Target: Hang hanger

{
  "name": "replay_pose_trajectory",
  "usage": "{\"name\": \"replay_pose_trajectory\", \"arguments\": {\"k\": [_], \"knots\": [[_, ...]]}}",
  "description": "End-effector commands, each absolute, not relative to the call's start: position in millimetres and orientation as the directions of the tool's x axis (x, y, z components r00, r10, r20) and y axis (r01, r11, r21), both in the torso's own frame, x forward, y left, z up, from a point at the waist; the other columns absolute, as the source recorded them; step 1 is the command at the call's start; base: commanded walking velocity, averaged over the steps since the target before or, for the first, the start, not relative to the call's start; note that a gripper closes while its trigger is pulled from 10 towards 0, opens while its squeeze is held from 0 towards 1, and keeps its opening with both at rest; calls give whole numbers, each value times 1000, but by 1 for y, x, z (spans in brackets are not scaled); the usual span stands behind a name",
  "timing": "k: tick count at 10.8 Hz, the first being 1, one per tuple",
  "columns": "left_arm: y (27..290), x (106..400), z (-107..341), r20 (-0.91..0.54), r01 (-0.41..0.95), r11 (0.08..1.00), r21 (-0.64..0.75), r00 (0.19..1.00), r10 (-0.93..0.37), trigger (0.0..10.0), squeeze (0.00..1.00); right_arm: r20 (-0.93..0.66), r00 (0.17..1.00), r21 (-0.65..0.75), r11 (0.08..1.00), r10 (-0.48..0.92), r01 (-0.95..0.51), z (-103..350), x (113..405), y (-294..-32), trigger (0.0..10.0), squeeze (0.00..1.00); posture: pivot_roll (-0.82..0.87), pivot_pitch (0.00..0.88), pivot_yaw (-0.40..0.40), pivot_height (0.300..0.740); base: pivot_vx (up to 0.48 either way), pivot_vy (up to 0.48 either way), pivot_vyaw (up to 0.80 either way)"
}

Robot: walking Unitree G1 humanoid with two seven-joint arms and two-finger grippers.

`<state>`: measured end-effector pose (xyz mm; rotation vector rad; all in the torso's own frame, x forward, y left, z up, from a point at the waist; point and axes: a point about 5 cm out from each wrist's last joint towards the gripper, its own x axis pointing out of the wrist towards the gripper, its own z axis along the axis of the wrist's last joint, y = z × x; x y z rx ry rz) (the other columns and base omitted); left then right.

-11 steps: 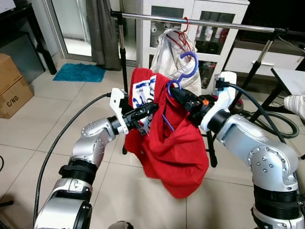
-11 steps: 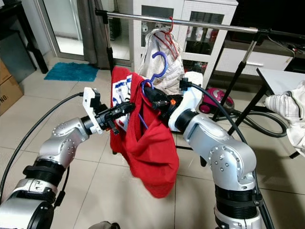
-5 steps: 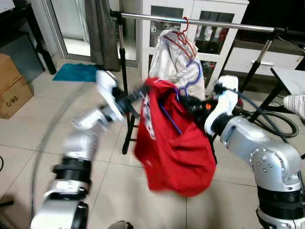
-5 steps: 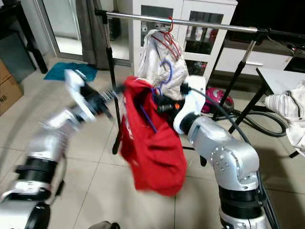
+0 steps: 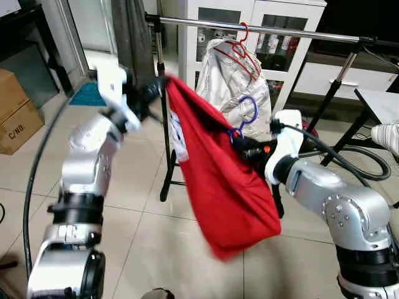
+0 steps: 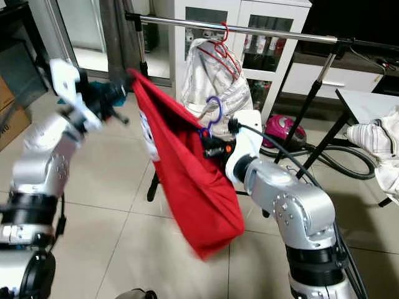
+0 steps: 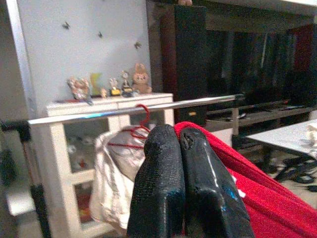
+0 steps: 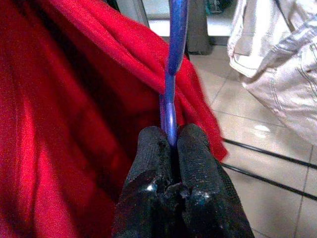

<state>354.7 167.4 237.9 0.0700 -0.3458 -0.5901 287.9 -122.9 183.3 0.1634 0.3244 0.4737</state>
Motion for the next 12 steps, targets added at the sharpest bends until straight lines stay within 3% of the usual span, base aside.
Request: {"name": "replay_pose_trajectory", "arguments": {"k": [1,5,8,9,10,12], "knots": [[167,352,246,308,500,833,239,774,-553,0,0,-262,874,216,908,409,-360,184,289,-133,10000,0,-85,0,-16,740,0,0,0],[119,334,195,109,605,753,259,757,-645,0,0,-86,965,256,942,248,-219,220,295,-147,10000,0,-87,0,-16,740,0,0,0],[88,320,205,209,684,712,159,682,-701,0,0,-188,926,223,933,326,-283,200,293,-128,10000,0,-81,0,-25,740,0,0,0],[108,333,228,307,575,802,160,743,-594,0,0,-320,875,103,932,362,-348,176,284,-122,10000,0,-80,0,-29,740,0,0,0],[128,343,242,340,470,861,193,791,-508,0,0,-354,866,86,935,352,-345,168,280,-125,10000,0,-78,0,-33,740,0,0,0],[163,357,250,279,329,887,324,863,-422,0,0,-378,853,38,927,359,-374,168,276,-135,10000,0,-80,0,-35,740,0,0,0]]}}
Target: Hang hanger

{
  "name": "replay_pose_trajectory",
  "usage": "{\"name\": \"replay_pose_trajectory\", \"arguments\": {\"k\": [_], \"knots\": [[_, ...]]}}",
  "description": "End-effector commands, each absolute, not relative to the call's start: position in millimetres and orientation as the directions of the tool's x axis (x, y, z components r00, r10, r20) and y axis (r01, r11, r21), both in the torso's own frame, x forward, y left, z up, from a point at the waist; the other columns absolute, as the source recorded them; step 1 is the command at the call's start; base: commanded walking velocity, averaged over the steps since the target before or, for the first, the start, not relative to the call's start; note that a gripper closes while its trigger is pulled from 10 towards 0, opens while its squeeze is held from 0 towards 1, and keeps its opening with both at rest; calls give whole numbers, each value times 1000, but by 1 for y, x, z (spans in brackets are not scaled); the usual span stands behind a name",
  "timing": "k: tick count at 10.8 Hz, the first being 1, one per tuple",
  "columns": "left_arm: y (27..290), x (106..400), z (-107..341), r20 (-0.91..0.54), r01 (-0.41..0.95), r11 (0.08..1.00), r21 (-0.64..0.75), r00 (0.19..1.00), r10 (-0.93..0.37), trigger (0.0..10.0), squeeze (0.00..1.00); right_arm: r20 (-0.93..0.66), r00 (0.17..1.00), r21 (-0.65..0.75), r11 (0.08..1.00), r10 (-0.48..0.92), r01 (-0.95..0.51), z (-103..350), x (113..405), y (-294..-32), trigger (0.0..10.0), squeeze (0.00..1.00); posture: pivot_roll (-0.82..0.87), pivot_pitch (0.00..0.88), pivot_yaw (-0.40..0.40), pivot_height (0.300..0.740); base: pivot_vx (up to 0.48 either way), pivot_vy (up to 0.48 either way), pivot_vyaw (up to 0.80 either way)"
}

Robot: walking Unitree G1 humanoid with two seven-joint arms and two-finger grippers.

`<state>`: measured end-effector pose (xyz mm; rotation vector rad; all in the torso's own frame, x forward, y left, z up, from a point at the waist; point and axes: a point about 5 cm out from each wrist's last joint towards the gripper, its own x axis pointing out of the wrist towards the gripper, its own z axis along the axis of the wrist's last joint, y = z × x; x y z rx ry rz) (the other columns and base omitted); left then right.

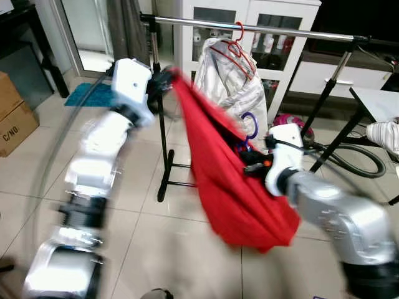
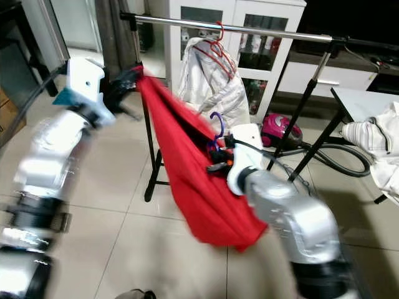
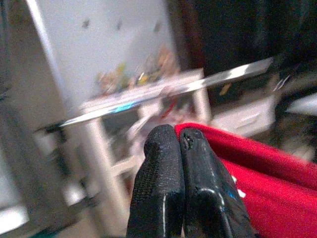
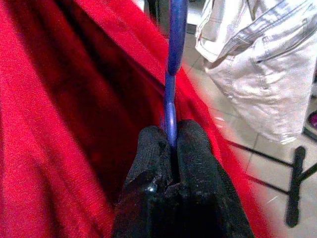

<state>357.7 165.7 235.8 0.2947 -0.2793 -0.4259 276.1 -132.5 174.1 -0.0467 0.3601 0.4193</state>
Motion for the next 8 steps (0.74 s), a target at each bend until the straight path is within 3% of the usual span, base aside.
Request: {"name": "replay_pose_trajectory", "arguments": {"k": [1,2,4,5,6,7,8], "knots": [[173,361,247,228,308,878,366,885,-405,0,0,-388,841,13,914,378,-405,172,272,-142,10000,0,-80,0,-35,740,0,0,0],[173,363,242,191,316,863,394,890,-413,0,0,-376,836,7,903,400,-429,179,269,-146,10000,0,-83,0,-34,740,0,0,0],[141,355,233,204,441,826,351,825,-527,0,0,-268,895,109,934,356,-339,196,279,-152,10000,0,-91,0,-29,740,0,0,0],[110,345,231,227,558,780,283,752,-619,0,0,-229,921,189,942,316,-277,198,285,-149,10000,0,-86,0,-30,740,0,0,0],[95,339,228,226,605,753,257,720,-656,0,0,-201,934,235,941,294,-245,201,288,-148,10000,0,-86,0,-32,740,0,0,0],[60,321,220,223,746,642,176,605,-764,0,0,-191,948,284,939,253,-193,203,294,-146,10000,0,-86,0,-32,740,0,0,0],[51,313,216,205,802,581,137,551,-809,0,0,-159,975,324,941,154,-96,206,300,-151,10000,0,-86,0,-30,740,0,0,0]]}}
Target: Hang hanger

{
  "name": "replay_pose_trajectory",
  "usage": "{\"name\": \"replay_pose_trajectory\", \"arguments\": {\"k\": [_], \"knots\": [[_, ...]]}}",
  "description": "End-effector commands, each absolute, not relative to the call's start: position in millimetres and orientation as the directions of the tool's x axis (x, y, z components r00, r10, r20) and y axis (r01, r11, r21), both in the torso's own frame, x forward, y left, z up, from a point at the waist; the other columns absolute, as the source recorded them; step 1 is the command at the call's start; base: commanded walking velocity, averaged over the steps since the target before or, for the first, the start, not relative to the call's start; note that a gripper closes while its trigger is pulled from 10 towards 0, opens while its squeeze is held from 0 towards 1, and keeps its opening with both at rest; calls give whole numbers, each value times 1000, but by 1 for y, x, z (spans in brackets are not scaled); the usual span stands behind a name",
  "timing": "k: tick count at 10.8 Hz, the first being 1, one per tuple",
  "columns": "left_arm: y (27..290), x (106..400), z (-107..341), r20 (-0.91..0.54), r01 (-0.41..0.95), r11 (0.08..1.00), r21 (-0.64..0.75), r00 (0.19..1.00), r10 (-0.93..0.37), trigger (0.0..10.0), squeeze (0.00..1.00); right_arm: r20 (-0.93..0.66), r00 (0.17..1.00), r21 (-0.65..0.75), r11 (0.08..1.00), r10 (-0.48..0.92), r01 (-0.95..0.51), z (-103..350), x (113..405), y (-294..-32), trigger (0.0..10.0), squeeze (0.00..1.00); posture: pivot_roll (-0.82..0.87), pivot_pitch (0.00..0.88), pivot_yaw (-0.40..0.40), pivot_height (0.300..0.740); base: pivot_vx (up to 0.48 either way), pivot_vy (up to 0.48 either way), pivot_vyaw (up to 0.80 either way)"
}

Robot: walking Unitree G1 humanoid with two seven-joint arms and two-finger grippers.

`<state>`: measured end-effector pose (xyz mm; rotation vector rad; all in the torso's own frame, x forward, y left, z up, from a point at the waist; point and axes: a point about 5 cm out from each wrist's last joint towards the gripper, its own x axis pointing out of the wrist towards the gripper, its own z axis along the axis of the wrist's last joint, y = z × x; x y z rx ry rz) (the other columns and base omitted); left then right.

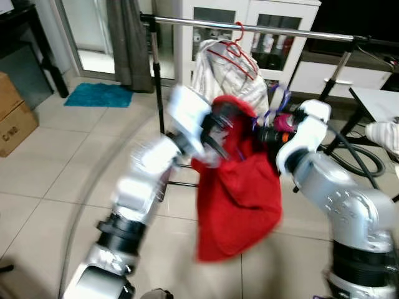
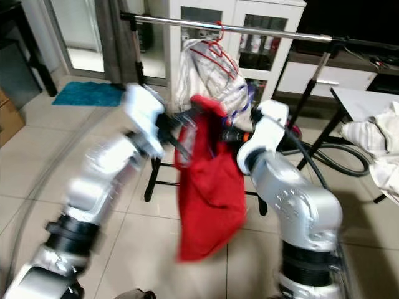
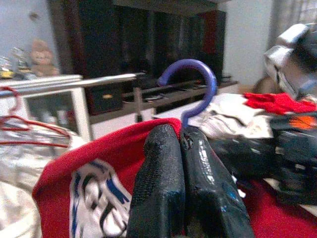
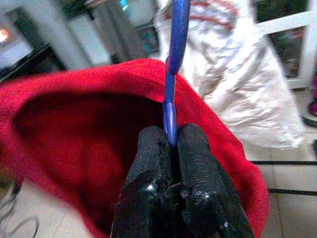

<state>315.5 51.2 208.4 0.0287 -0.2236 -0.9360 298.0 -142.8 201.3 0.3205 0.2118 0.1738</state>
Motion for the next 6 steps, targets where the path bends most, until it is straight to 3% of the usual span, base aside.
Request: {"name": "replay_pose_trajectory", "arguments": {"k": [1,2,3,4,5,6], "knots": [[52,312,214,186,810,571,135,545,-817,0,0,-129,982,337,938,136,-86,210,302,-152,10000,0,-85,0,-28,740,0,0,0],[60,314,208,163,806,584,90,567,-808,0,0,-10,995,417,905,104,-90,226,306,-153,10000,0,-86,0,-27,740,0,0,0],[56,304,207,168,860,509,23,499,-850,0,0,29,994,457,883,104,-105,231,307,-151,10000,0,-83,0,-29,740,0,0,0],[51,292,210,185,913,409,-10,403,-896,0,0,-7,980,404,897,200,-180,224,307,-140,10000,0,-86,0,-29,740,0,0,0],[50,291,221,252,916,401,-15,391,-885,0,0,-80,963,299,927,259,-225,211,305,-133,10000,0,-85,0,-31,740,0,0,0],[63,304,248,377,860,510,-18,478,-793,0,0,-121,962,255,944,246,-209,200,303,-132,10000,0,-81,0,-34,740,0,0,0]]}}
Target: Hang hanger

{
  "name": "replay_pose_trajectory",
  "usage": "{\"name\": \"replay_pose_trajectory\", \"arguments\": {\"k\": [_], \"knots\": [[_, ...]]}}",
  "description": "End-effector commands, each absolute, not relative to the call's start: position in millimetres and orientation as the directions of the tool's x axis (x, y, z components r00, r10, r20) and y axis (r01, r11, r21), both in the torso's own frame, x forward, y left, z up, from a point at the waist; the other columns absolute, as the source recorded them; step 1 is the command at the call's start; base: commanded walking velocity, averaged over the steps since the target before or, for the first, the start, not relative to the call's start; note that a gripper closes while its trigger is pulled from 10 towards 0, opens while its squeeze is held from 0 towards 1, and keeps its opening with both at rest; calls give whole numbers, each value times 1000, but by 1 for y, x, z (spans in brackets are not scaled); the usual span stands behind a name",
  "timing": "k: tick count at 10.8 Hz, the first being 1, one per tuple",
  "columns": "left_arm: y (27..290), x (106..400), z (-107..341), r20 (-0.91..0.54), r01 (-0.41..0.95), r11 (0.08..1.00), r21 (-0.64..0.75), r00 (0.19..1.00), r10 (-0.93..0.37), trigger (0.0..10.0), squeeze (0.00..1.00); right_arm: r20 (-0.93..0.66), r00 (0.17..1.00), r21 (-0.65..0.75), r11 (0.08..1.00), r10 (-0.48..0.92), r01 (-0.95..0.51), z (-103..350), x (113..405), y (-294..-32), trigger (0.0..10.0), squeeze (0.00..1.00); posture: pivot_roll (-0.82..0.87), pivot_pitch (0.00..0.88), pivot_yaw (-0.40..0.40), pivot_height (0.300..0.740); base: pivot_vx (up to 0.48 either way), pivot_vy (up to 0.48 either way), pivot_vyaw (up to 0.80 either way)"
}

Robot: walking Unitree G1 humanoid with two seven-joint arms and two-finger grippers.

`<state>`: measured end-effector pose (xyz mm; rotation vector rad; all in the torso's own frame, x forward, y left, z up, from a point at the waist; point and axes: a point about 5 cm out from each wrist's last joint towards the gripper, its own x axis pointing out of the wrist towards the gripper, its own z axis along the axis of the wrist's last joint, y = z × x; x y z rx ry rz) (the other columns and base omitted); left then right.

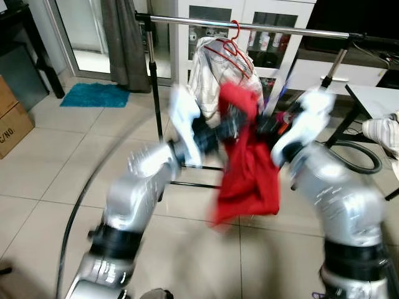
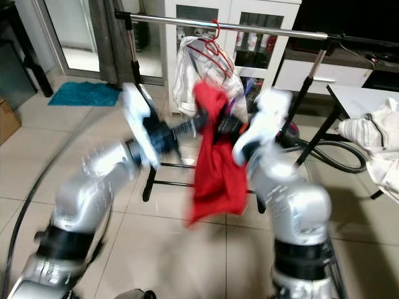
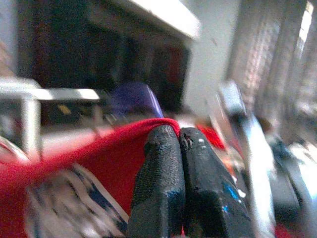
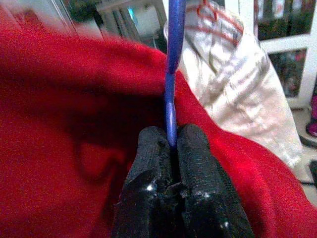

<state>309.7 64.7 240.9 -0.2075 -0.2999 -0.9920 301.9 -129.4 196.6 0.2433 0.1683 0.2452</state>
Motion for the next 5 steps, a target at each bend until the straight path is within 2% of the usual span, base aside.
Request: {"name": "replay_pose_trajectory", "arguments": {"k": [1,2,3,5], "knots": [[84,319,263,428,777,629,1,569,-703,0,0,-161,955,224,951,251,-212,195,302,-133,10000,0,-81,0,-33,740,0,0,0],[111,337,267,403,637,770,29,698,-593,0,0,-197,944,185,956,263,-228,190,300,-135,10000,0,-81,0,-33,740,0,0,0],[140,350,263,313,507,852,132,794,-521,0,0,-237,930,127,958,281,-257,186,298,-139,10000,0,-83,0,-30,740,0,0,0],[159,356,256,226,442,872,210,846,-483,0,0,-244,928,100,960,280,-263,187,295,-146,10000,0,-83,0,-29,740,0,0,0]]}}
